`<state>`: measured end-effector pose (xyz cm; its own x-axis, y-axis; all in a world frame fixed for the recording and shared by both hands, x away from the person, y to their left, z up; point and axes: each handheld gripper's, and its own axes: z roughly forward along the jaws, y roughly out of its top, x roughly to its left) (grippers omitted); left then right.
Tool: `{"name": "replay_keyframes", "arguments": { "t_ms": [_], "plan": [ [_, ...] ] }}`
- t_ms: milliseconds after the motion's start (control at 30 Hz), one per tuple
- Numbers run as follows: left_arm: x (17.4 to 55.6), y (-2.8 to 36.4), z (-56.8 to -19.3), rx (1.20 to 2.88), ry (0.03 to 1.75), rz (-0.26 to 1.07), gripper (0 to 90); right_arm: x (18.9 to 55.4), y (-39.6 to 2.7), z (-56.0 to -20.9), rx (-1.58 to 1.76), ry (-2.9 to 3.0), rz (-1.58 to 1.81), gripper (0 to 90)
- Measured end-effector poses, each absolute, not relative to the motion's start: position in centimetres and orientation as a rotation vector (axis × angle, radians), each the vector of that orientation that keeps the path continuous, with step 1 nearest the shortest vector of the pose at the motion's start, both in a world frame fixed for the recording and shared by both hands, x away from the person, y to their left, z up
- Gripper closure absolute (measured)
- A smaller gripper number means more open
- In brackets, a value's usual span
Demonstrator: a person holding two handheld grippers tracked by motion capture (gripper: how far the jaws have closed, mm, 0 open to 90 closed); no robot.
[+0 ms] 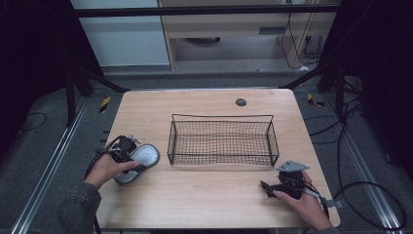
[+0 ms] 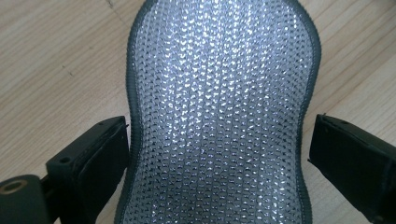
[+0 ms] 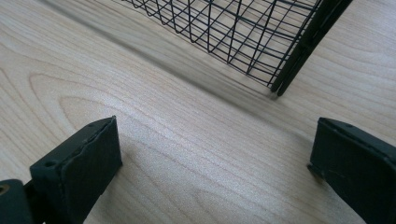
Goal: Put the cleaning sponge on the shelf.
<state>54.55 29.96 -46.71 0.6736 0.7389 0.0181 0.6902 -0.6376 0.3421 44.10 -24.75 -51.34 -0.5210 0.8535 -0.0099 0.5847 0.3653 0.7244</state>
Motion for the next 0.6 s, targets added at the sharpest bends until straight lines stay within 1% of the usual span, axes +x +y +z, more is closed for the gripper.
{"name": "replay_keyframes", "arguments": {
  "t_ms": [400,600],
  "plan": [
    [55.1,29.9,-47.5,2.598,1.166,0.192,1.8,44.1,-24.7,-51.3,1.253,2.249,0.958,2.0],
    [55.3,30.0,-47.8,2.595,1.174,0.180,2.2,44.1,-24.7,-51.4,1.252,2.249,0.960,2.0]
  ]
}}
